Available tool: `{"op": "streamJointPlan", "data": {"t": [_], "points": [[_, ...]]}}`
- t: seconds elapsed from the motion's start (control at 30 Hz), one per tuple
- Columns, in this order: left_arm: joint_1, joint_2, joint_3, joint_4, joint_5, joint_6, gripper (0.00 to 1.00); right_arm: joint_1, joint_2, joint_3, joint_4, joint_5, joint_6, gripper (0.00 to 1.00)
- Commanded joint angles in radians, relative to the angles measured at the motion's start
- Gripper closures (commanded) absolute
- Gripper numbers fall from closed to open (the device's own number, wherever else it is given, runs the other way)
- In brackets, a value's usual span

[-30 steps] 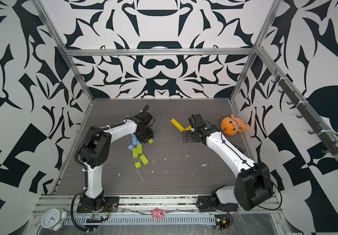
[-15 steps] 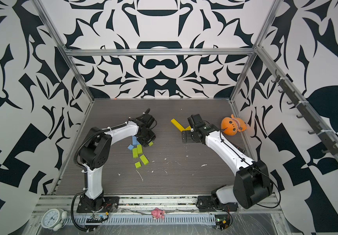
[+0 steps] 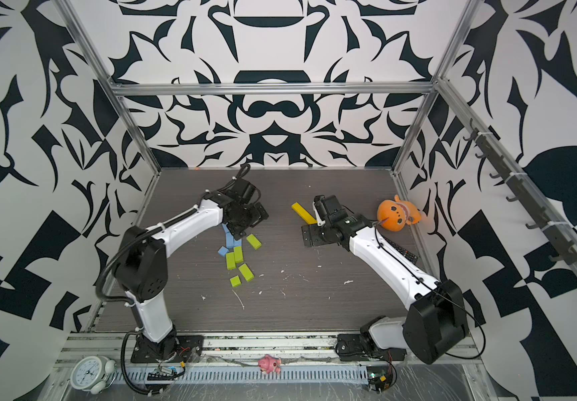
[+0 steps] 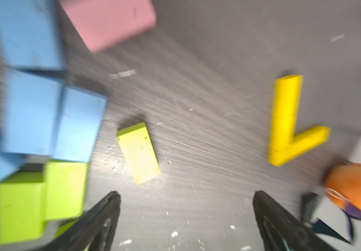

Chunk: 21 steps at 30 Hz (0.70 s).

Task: Assemble the letter v with building blocks
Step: Adjust the building block at the center of the board, then pick up the building block from the center of the board.

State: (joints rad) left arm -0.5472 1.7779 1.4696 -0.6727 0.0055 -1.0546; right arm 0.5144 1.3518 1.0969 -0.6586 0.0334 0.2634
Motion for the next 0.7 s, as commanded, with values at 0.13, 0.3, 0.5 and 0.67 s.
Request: {"op": "streamJointPlan", "data": {"t": [0.13,0.3,0.5,0.67], "points": [[0.235,-0.379,-0.314,-0.04,0.203,0.19,0.01,0.279,0.174,0.074,0.08,0.08,0.029,0.1],[0.369,-0.55,-0.57,0.095,0.441,0.2,0.01,0.428,0.337,0.173,0.075,0.099,0.015,0.11],[0.435,-0.611,-0.7,0.138,0.569,0.208,0.01,0.541,0.46,0.264,0.059,0.081,-0.001,0.15],[0.485,-0.638,-0.789,0.21,0.654,0.197,0.01,0.571,0.533,0.306,0.041,0.085,0.003,0.16]]}}
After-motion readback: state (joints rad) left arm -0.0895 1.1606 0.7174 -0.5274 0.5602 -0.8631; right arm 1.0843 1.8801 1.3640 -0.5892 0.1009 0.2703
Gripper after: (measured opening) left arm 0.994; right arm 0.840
